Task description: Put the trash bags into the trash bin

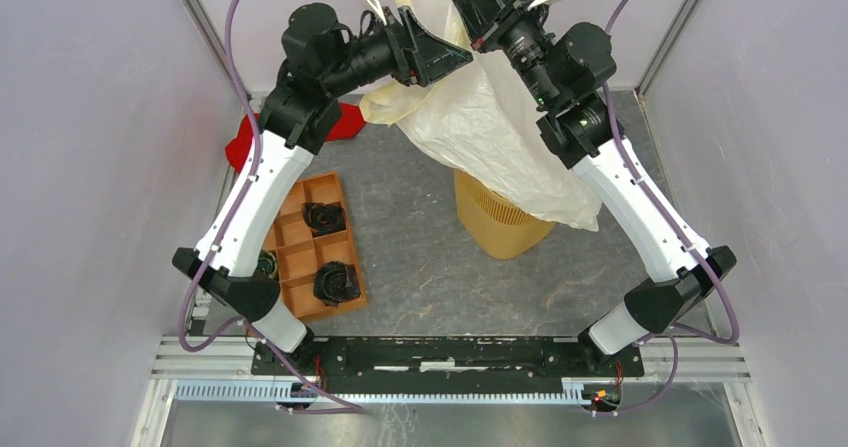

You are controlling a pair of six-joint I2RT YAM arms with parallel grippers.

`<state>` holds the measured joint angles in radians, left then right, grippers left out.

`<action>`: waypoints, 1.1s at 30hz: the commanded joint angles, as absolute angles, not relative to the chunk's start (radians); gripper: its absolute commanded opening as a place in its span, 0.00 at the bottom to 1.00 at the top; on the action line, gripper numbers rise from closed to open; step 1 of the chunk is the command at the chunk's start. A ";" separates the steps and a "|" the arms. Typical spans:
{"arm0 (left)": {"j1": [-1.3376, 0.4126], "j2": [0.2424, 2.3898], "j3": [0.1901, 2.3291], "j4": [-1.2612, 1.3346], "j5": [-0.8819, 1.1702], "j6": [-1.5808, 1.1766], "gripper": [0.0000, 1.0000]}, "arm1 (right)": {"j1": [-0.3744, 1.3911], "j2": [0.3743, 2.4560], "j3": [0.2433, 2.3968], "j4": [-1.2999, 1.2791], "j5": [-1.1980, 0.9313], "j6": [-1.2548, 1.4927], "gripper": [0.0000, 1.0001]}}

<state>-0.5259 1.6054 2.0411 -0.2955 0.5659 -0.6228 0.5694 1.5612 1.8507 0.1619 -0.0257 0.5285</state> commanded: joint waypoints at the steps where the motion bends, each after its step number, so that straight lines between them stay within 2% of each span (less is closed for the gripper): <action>1: -0.525 1.632 2.092 -0.385 0.457 -0.534 0.66 | 0.569 1.542 1.845 0.194 -0.049 0.565 0.01; 3: -0.525 1.633 2.104 -0.403 0.395 -0.532 0.41 | 0.569 1.535 1.839 0.179 -0.070 0.542 0.09; 5: -0.524 1.627 2.103 -0.402 0.354 -0.537 0.21 | 0.569 1.517 1.843 0.120 -0.094 0.474 0.32; 6: -0.524 1.624 2.103 -0.401 0.341 -0.538 0.15 | 0.569 1.504 1.843 0.073 -0.103 0.432 0.42; 9: -0.522 1.600 2.089 -0.401 0.270 -0.533 0.09 | 0.570 1.424 1.798 -0.113 -0.095 0.304 0.69; 13: -0.513 1.577 2.068 -0.403 0.204 -0.535 0.02 | 0.568 1.281 1.710 -0.314 -0.095 0.136 0.97; 17: -0.509 1.563 2.042 -0.411 0.205 -0.536 0.02 | 0.570 1.136 1.683 -0.507 -0.072 -0.004 0.98; 21: -0.509 1.541 2.003 -0.392 0.254 -0.545 0.02 | 0.569 0.980 1.505 -0.579 -0.153 -0.163 0.98; 27: -0.508 1.526 2.001 -0.416 0.397 -0.538 0.02 | 0.570 0.823 1.236 -0.515 -0.136 -0.236 0.98; 33: -0.506 1.470 1.905 -0.292 0.584 -0.764 0.02 | 0.568 0.761 1.220 -0.481 -0.037 -0.261 0.98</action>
<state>-0.5098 1.5383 1.9545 -0.4042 0.4309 -0.5938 0.5694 0.8055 1.2018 -0.5297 -0.1028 -0.2089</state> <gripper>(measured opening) 0.034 0.979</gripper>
